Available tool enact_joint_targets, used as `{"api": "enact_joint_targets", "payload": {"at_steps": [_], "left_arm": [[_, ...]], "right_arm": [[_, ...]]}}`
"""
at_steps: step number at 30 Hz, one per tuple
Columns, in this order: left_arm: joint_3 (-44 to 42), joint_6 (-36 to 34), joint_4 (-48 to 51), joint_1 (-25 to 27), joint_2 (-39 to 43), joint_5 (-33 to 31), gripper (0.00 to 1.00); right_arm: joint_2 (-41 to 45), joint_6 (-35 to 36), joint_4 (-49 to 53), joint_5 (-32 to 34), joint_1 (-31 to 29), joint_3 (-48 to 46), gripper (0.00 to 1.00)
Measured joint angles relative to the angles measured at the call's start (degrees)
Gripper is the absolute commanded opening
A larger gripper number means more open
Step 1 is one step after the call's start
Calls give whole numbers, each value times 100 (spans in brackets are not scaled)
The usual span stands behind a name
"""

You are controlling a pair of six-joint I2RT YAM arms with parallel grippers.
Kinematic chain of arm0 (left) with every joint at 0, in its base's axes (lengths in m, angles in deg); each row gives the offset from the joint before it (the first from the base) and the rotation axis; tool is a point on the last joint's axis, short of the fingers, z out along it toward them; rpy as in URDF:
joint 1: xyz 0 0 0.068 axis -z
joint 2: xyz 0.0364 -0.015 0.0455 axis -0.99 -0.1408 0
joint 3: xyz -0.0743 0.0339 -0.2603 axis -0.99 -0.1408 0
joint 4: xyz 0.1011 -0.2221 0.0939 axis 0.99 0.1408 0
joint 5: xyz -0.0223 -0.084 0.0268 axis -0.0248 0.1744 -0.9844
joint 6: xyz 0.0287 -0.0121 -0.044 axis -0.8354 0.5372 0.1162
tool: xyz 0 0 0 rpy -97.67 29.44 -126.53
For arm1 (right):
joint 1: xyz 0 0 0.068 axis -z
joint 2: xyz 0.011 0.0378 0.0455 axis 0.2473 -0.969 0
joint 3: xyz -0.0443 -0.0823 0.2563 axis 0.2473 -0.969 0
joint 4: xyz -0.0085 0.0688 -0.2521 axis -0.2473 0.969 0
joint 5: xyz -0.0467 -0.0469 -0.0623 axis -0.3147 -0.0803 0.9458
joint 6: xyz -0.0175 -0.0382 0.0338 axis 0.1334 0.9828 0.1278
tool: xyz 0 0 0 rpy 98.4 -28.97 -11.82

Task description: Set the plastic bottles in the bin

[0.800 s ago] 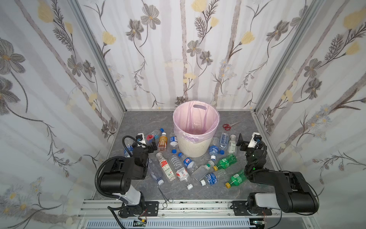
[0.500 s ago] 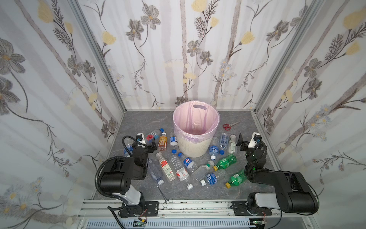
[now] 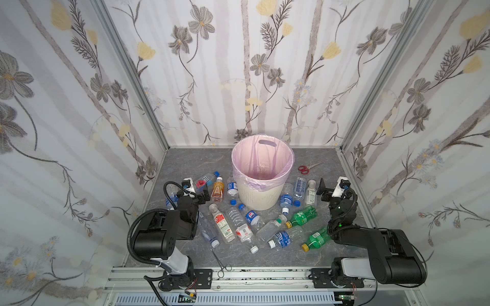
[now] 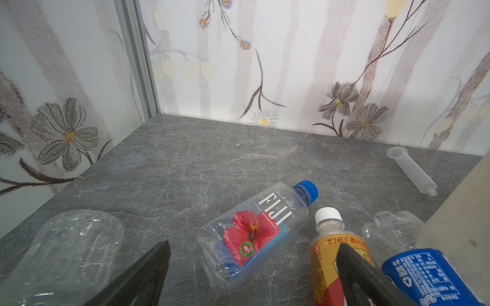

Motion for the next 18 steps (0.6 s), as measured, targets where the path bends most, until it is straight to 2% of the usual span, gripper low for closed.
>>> {"api": "enact_joint_targets", "payload": {"at_steps": [18], "left_arm": [[0,149,22,7,81,-409,100]], "right_arm": [[138,-13,201,11,4,61,100]]}}
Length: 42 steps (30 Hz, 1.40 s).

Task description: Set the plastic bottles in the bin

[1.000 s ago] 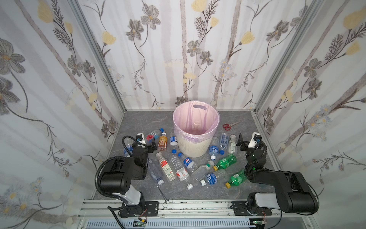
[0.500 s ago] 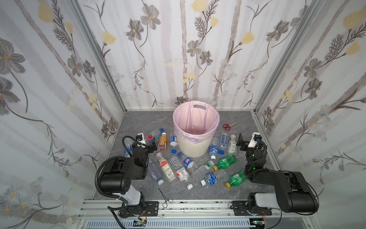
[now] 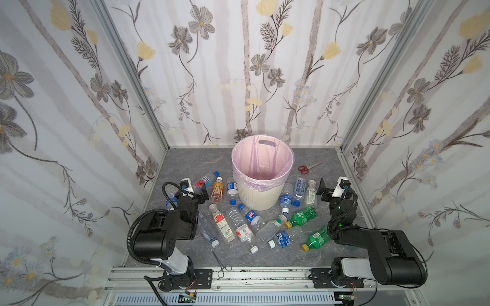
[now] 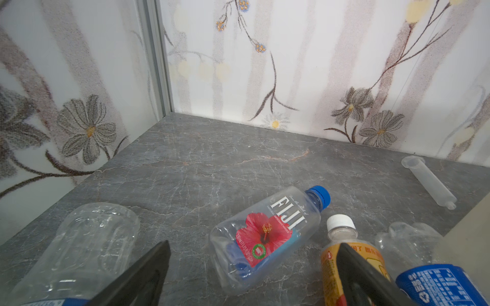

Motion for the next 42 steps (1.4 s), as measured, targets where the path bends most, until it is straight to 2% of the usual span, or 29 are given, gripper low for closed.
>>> {"api": "enact_joint_targets", "payload": {"at_steps": [4,9,15,19,24,29,35,42], "left_arm": [[13,35,188,44,424,-245,100],[214,199,1001,136,1224,-535,100],[592,584,2396,514,2262,-774,100],[1384,605,3707,883,2557,-942,100],[2417,638,5490,1073,2559,-898,100],[2675,835,6850,1241,2868,-479,100],[2699,903,7801,1270,3327,-282,100],[2728,907,8207,1274,3460,-118,100]], "right_arm": [[306,-17,595,107,-7,380,100],[627,-138,1989,310,-61,1117,100],[1102,-389,3939,660,-219,1856,100],[1528,-654,4951,802,-225,2017,100],[1683,-994,5984,778,-236,2374,99],[1615,-1290,6848,577,-236,2649,97],[1381,-1429,7600,365,-236,2955,93],[1058,-1510,8115,-105,-243,3038,88]]}}
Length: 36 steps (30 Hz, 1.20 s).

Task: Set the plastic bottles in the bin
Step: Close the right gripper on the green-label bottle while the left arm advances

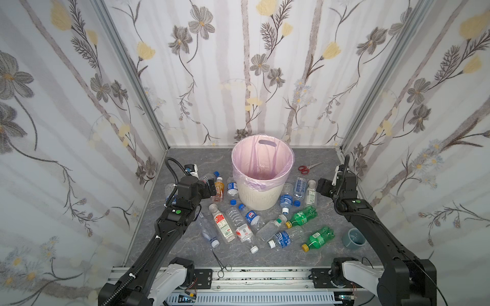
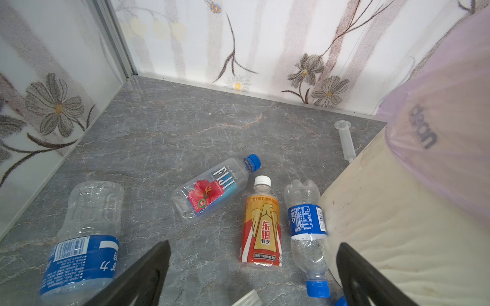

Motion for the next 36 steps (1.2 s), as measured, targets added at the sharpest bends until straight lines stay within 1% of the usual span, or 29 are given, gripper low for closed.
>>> {"api": "enact_joint_targets", "payload": {"at_steps": [4,10,18,26,36], "left_arm": [[0,2,92,0,-31,144,100],[0,24,144,0,-142,295,100],[2,109,164,0,-133,361,100],[-28,140,164,0,2,378,100],[-111,181,175,0,33,378,100]], "right_arm": [[-129,-28,111,-216,0,-9,88],[-251,-144,68,-468,-15,-321,87],[-455,-258,-72,-555,-37,-485,85],[-918,-345,-232,-680,-85,-494,79],[-1364,-431,-424,-772,-199,-411,78]]}}
